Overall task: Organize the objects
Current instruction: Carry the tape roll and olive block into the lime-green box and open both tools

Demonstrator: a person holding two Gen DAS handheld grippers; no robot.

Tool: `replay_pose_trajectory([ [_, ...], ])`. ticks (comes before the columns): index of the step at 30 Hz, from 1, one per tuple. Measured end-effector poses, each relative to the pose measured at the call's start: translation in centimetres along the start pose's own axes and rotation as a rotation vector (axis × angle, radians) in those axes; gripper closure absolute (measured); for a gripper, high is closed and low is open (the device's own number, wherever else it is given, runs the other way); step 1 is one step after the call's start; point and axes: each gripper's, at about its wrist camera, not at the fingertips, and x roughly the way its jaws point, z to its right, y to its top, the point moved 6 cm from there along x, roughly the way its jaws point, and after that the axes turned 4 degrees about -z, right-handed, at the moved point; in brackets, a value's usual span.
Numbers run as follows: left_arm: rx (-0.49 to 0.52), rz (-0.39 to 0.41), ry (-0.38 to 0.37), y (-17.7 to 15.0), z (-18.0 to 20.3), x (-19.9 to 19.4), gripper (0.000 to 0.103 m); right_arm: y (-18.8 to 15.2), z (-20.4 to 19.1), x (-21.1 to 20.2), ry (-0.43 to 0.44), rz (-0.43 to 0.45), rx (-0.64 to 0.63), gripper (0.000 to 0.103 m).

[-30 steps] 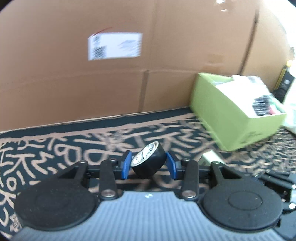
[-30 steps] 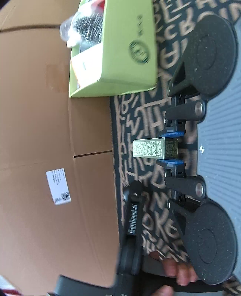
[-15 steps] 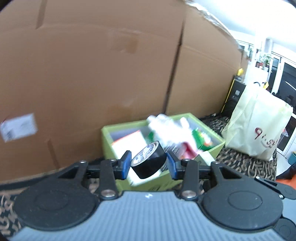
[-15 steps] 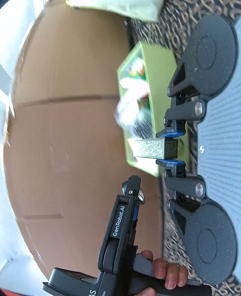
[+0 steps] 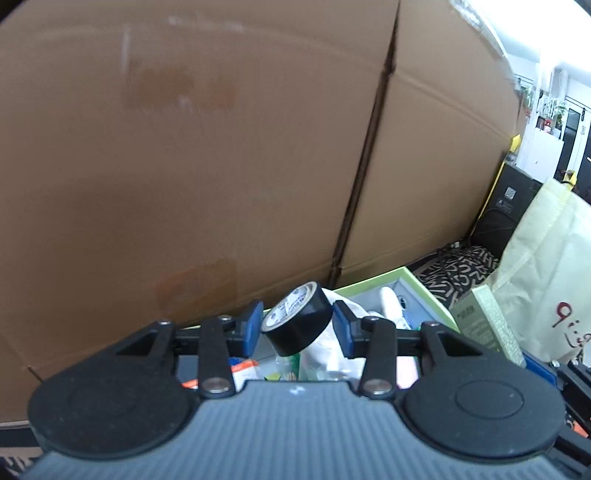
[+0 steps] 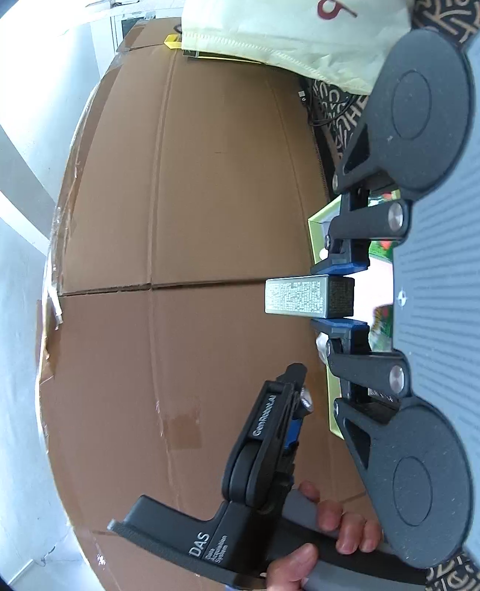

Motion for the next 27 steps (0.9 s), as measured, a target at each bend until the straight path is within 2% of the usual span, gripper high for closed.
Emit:
replay_pose_trajectory([
  [3, -0.006, -0.006, -0.010, -0.4, -0.4, 1.3, 0.061, -0.6, 0.2, 1.9, 0.002, -0.023, 0.000, 0.077],
  [4, -0.008, 0.004, -0.018, -0.6, -0.5, 1.5, 0.056, -1.0, 0.0, 2.5, 0.000, -0.034, -0.006, 0.077],
  [5, -0.006, 0.016, -0.028, -0.9, -0.6, 1.7, 0.031, -1.5, -0.1, 3.1, -0.004, -0.053, -0.023, 0.074],
  [6, -0.009, 0.035, -0.020, -1.3, -0.8, 1.5, 0.007, -2.1, -0.1, 3.8, -0.009, -0.086, -0.044, 0.057],
  [7, -0.011, 0.066, -0.001, -1.6, -0.8, 1.1, 0.001, -2.7, 0.0, 4.3, -0.021, -0.105, -0.053, 0.044],
  [8, -0.002, 0.105, 0.008, -2.1, -0.9, 0.5, 0.000, -3.3, 0.0, 4.2, -0.032, -0.097, -0.060, 0.031],
  [12, 0.037, 0.130, 0.013, -4.1, -1.2, -0.8, 0.000, -4.7, 0.0, 2.9, -0.058, -0.070, -0.088, 0.030],
  [15, 0.017, 0.129, 0.024, -5.0, -1.5, -1.6, 0.000, -4.9, 0.1, 2.2, -0.060, -0.070, -0.071, 0.023],
  [20, -0.040, 0.149, 0.029, -6.1, -1.7, -4.3, 0.000, -4.2, 0.0, 0.4, -0.049, -0.063, -0.081, 0.020],
  [27, -0.077, 0.161, 0.108, -9.2, -0.5, -9.9, 0.000, -3.1, -0.2, -5.1, -0.009, -0.032, -0.094, 0.008],
])
